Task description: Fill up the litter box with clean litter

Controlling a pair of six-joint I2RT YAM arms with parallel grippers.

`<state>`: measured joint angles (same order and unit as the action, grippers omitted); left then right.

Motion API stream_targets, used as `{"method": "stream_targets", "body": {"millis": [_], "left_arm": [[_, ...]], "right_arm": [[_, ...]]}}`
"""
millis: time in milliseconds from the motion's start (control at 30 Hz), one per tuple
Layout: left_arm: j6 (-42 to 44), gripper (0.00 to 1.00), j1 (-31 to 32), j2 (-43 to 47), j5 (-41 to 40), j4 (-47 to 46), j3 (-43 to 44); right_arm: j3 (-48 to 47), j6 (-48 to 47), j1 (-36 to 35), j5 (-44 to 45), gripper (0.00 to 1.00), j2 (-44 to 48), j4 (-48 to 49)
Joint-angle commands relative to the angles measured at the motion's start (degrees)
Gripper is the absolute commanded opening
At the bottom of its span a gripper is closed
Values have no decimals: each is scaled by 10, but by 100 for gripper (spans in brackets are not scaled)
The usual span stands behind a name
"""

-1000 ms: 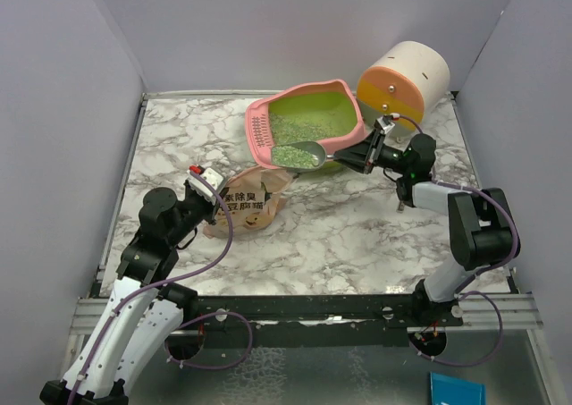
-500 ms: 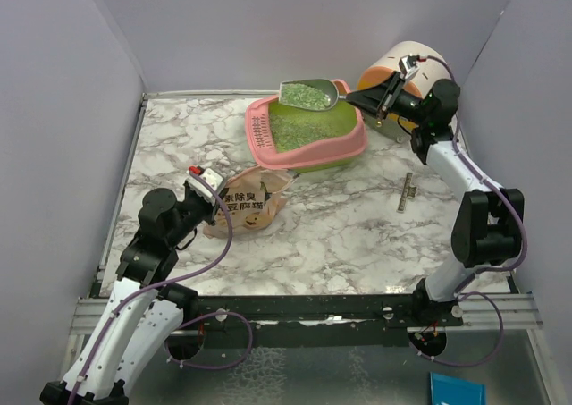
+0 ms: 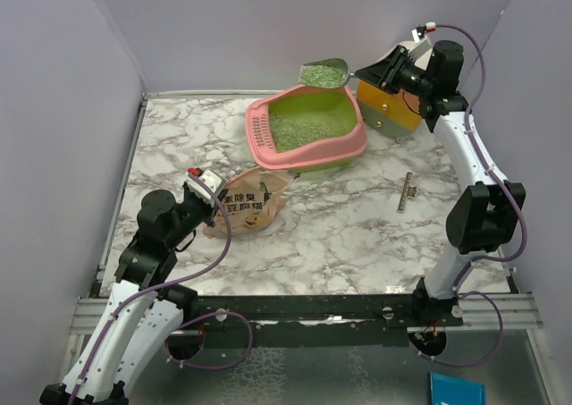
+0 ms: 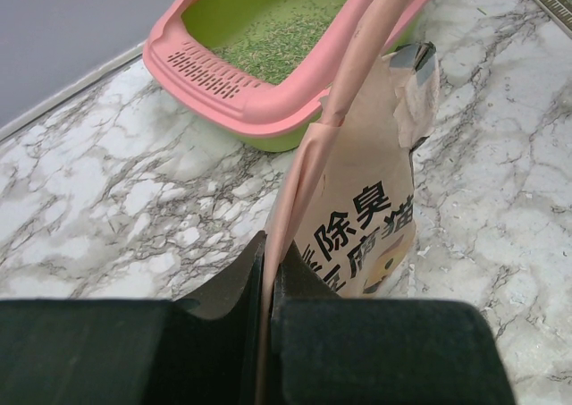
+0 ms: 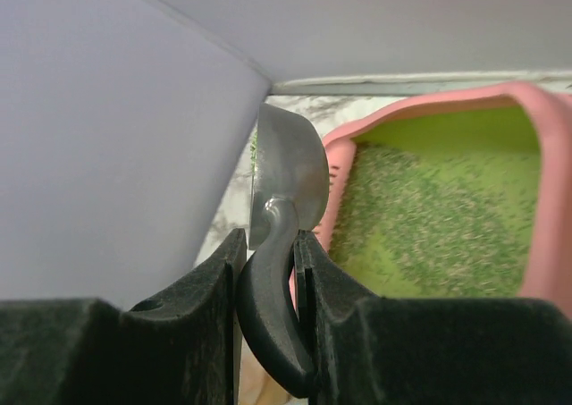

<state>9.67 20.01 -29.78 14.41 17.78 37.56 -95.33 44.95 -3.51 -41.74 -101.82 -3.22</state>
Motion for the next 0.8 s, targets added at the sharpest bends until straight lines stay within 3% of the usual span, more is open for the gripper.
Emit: {"method": "stream_targets", "body": {"millis": [0, 433, 767], "left_arm": [[-16, 0, 0, 14, 11, -53, 22], [-19, 0, 0, 11, 14, -51, 22], [-23, 0, 0, 10, 17, -51, 22]], "right_arm": [[-63, -134, 3, 93, 1, 21, -106], [-105, -261, 3, 210, 1, 85, -181], [-111, -342, -11, 224, 1, 126, -182]]}}
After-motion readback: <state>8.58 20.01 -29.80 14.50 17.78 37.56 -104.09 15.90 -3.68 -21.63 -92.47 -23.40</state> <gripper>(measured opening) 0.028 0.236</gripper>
